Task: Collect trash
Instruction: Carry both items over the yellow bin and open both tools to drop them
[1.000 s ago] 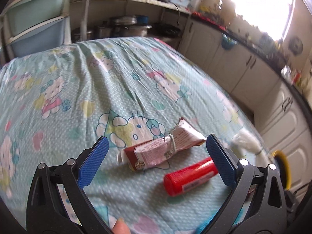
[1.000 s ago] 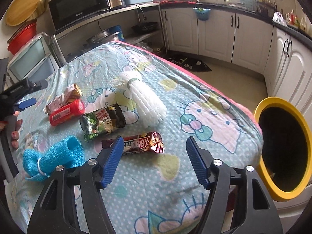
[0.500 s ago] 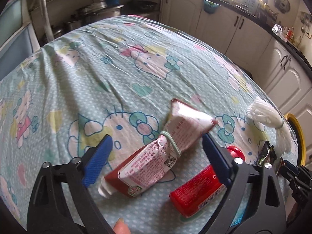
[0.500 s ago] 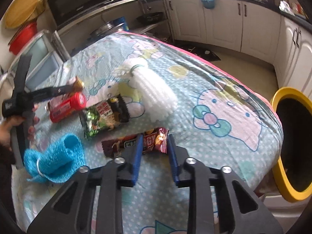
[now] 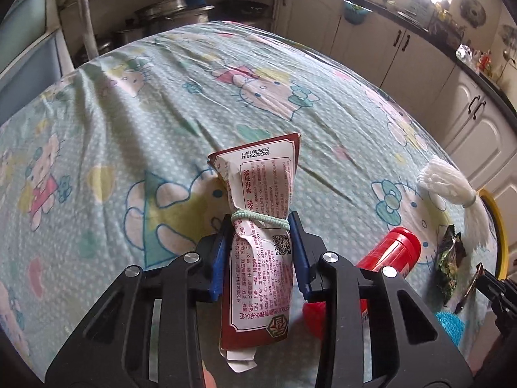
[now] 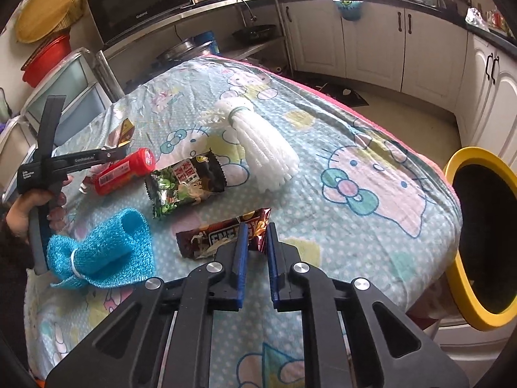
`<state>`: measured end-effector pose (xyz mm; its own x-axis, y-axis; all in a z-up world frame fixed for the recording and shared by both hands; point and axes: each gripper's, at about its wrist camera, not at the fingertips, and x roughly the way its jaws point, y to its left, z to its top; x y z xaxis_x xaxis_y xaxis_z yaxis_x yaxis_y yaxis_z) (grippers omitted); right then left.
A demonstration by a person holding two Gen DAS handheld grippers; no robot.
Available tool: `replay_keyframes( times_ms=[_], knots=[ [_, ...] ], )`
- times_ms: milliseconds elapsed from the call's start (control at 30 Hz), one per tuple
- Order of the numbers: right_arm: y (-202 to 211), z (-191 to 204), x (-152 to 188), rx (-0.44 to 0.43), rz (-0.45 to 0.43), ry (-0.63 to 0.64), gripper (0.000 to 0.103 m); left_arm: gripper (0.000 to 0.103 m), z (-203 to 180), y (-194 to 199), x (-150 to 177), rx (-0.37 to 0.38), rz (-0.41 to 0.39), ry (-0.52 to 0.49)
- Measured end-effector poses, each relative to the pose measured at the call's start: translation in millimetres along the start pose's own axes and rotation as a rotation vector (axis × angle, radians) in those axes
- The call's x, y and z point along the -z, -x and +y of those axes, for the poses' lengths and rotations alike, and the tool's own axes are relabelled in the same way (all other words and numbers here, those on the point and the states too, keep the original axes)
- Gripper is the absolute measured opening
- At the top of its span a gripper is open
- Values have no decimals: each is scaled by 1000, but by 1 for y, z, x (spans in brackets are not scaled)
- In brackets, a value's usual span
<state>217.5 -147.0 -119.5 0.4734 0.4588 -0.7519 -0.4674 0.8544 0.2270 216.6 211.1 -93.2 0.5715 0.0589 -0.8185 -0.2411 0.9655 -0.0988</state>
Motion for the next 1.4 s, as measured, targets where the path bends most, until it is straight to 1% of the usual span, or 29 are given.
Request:
replay_keyframes(
  times_ms=[100,267,467,667,867,1067,1400],
  knots=[
    [6,1,2,3,-15,3,10,27,2,12,4,14,-27,31],
    [17,2,2,1,-42,7,6,27,-3,40,5,26,-92,47],
    [30,1,1,-10,-72,7,5,27,-27,69,5,47,-160,26],
    [49,-2,-1,-10,-117,1,5,27,-56,86,6,80,-198,-13],
    [67,-11,-4,4,-162,-10,5,27,-92,98,6,128,-228,-57],
    [84,-26,-4,18,-197,-35,5,27,-127,103,8,159,-245,-114],
    [114,-62,-2,69,-265,-107,5,27,-185,106,12,224,-255,-188]
  ],
)
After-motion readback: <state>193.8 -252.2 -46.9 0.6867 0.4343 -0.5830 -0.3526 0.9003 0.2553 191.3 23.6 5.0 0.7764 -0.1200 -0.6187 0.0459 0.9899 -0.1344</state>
